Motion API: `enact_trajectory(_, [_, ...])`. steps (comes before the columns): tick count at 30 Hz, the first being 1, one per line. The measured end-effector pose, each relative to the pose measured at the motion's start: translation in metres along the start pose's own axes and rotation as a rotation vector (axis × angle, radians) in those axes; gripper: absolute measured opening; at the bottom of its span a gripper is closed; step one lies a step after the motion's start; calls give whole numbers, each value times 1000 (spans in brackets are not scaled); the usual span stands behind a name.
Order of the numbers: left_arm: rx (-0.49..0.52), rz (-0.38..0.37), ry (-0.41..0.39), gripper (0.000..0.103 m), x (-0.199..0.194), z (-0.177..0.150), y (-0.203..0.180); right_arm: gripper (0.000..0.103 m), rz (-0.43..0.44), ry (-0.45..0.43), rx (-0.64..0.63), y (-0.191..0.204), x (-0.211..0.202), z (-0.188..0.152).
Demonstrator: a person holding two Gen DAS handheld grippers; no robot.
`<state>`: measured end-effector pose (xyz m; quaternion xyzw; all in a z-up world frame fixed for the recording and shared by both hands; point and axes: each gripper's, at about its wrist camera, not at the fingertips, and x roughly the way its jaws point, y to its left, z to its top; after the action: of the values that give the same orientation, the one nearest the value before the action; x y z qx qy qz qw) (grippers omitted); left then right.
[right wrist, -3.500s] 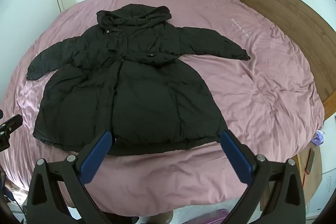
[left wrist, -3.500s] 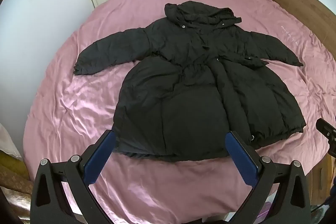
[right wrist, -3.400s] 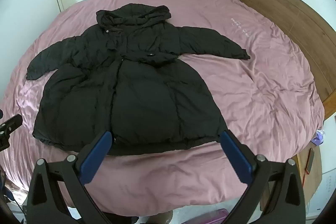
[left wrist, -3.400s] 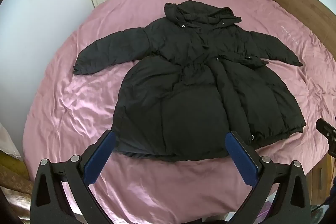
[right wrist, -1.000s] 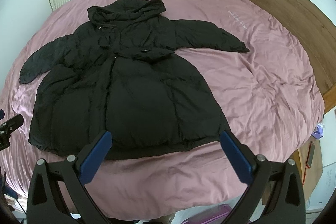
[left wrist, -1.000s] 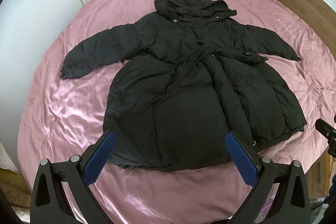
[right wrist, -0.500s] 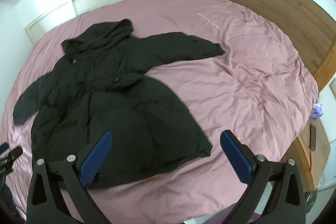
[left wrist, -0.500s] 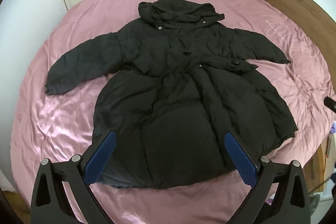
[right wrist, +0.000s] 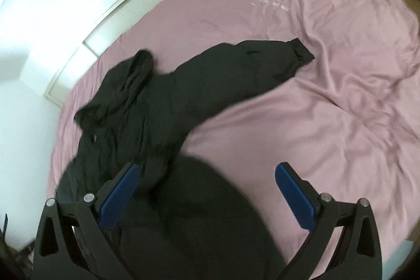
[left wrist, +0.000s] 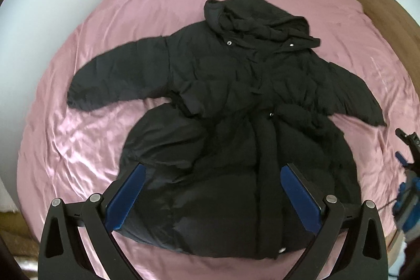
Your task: Fold large clothes
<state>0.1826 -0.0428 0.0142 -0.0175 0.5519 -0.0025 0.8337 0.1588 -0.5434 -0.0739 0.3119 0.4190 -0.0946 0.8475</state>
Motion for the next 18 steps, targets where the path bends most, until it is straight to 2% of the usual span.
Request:
enact_trajectory(2, [-42, 6, 28, 101, 9, 10, -7, 103, 22, 20, 87, -28, 34, 29])
enact_trajectory(6, [-116, 28, 65, 101, 19, 16, -14, 103, 75, 56, 269, -80, 92, 65])
enact_trajectory(10, [-86, 78, 90, 101, 24, 18, -22, 103, 136, 76, 446, -125, 148, 88])
enact_trajectory(18, [-114, 125, 112, 101, 30, 24, -16, 103, 174, 3, 712, -177, 204, 114])
